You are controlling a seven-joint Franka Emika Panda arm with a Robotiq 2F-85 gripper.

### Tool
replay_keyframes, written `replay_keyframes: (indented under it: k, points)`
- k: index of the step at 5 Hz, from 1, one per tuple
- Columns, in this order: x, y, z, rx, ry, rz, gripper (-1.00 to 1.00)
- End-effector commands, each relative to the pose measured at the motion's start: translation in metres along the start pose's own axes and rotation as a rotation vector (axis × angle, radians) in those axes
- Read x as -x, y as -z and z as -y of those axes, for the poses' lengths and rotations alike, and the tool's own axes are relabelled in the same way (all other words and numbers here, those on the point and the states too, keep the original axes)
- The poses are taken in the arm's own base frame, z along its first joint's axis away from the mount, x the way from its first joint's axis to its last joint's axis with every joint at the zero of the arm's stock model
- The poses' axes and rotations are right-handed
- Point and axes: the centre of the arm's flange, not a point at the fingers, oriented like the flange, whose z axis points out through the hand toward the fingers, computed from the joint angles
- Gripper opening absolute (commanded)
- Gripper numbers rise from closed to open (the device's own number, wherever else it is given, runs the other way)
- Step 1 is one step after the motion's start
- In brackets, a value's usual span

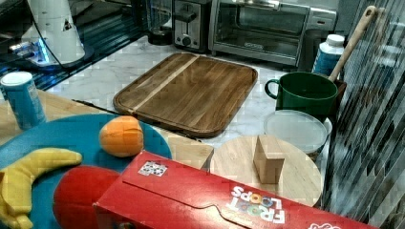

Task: Open the drawer.

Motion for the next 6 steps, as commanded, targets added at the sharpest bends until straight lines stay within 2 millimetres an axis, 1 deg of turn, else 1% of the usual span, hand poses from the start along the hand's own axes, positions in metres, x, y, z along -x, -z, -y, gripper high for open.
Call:
replay_keyframes:
  k: [1, 2, 3, 5, 6]
  points:
    - [0.028, 0.014, 0.02, 0.04, 0.283, -0.028, 1.0]
    - [0.034, 0.013, 0.023, 0.068, 0.356, -0.055, 1.0]
    - [-0.066, -0.118, -0.104, 0.053, 0.454, -0.111, 1.0]
    - [-0.086, -0.139, -0.129, 0.096, 0.557, -0.134, 1.0]
    - [-0.096, -0.136, -0.143, 0.117, 0.582, -0.126, 1.0]
